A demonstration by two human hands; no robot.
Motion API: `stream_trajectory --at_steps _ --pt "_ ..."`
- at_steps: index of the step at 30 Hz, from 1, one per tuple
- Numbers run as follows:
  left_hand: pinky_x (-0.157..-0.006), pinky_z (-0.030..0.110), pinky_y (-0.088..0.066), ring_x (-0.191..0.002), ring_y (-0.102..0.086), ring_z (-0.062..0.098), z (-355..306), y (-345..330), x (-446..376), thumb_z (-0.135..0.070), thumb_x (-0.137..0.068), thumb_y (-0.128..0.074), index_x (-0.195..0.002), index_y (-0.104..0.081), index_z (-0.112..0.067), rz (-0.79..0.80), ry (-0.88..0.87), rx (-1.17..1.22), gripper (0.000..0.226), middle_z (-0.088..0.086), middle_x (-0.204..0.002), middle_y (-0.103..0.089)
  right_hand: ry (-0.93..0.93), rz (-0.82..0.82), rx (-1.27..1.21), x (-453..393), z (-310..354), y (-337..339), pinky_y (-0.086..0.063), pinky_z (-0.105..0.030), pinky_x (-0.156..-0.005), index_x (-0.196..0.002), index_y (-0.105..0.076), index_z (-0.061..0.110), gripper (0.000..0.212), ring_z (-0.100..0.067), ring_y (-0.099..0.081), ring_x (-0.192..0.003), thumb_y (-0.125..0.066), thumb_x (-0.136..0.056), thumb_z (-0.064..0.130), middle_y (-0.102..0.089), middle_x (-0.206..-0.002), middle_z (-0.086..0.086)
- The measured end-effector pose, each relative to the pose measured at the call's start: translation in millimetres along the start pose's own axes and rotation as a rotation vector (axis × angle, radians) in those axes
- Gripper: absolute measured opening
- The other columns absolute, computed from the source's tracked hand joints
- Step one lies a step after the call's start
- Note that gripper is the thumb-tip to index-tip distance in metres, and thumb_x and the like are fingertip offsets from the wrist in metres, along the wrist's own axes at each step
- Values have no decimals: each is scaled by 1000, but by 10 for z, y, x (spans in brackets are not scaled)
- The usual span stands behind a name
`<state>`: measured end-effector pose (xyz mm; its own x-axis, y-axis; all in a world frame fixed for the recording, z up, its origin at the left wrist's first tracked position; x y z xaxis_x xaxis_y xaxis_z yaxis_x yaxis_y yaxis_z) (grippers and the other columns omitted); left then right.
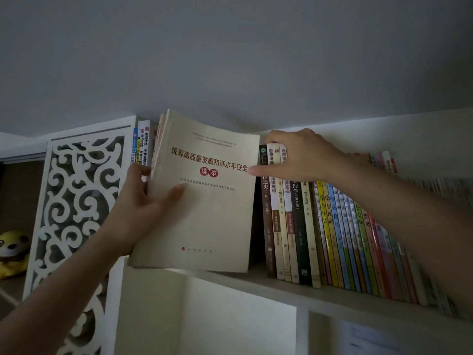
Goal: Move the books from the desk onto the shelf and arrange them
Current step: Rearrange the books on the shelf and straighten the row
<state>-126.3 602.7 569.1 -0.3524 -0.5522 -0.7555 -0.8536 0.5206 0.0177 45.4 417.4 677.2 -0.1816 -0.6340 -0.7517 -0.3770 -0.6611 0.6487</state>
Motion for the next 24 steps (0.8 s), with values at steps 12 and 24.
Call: stream_trajectory --at_steps 12,24 --pt "-66 39 -57 -83 -64 17 -465 -209 366 -27 -86 -65 -110 -29 -17 -181 -215 -262 44 -9 -95 -55 -79 -171 78 7 -21 40 -56 -37 -73 -107 -59 34 54 -18 -64 -81 -72 -67 68 -67 -88 6" --pt "-50 9 -49 -72 -55 -3 -432 -381 272 -22 -90 -66 -107 -28 -19 -166 -225 -230 42 -16 -95 -49 -75 -218 87 -4 18 43 -51 -30 -67 -102 -64 31 45 -16 -63 -75 -67 -75 67 -64 -80 7"
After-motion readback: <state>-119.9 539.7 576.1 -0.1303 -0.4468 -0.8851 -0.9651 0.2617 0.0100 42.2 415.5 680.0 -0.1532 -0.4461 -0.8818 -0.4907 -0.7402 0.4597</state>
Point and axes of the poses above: each hand's wrist, its own x-axis away from the middle knuckle, its own y-axis out of the back of the hand, z = x × y, the point moved 10 cm from there along -x, towards the middle knuckle
